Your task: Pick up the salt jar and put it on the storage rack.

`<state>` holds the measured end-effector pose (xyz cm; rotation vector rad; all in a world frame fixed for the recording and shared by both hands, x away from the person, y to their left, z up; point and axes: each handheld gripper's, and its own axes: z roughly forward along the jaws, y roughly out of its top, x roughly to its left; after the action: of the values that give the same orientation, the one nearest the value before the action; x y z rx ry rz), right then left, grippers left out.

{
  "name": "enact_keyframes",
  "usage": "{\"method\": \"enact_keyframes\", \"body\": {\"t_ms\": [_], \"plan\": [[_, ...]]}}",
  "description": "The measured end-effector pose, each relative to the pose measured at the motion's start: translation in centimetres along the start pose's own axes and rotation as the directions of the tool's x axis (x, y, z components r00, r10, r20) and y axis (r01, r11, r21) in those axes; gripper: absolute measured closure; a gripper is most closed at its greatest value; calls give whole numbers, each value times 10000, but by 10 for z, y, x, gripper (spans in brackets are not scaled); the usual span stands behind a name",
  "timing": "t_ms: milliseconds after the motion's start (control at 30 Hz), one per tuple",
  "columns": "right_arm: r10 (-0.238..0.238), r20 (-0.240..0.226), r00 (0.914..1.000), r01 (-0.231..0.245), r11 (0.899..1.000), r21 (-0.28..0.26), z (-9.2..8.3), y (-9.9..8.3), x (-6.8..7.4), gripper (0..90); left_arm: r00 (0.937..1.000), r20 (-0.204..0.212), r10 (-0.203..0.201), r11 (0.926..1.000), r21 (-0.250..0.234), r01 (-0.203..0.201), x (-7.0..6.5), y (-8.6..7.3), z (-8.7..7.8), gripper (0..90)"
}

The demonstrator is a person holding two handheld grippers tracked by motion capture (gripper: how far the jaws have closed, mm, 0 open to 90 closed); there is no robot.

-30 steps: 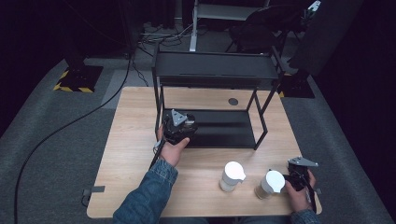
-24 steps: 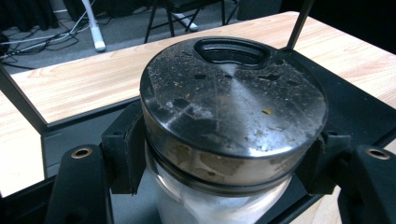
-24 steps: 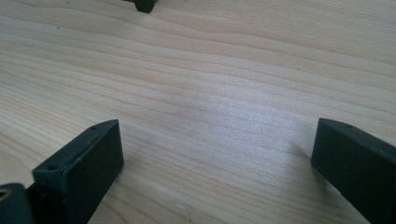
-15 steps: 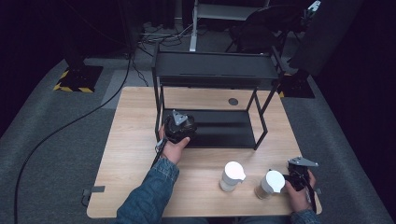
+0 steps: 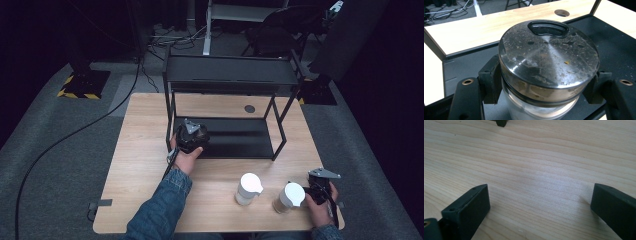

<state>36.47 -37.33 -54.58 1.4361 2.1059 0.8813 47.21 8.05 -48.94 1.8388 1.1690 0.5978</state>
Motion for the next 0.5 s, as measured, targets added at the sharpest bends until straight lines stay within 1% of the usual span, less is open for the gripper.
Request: {"method": "enact_keyframes", "body": {"t_ms": [300, 500], "plan": [[0, 0, 10000, 0, 10000, 0, 0, 0, 0, 20, 10000, -37, -23, 9999, 104, 24, 1, -3, 2, 302], [0, 0, 10000, 0, 10000, 1, 0, 0, 0, 20, 10000, 2, -61, 10000, 21, 61, 2, -4, 2, 302]]}}
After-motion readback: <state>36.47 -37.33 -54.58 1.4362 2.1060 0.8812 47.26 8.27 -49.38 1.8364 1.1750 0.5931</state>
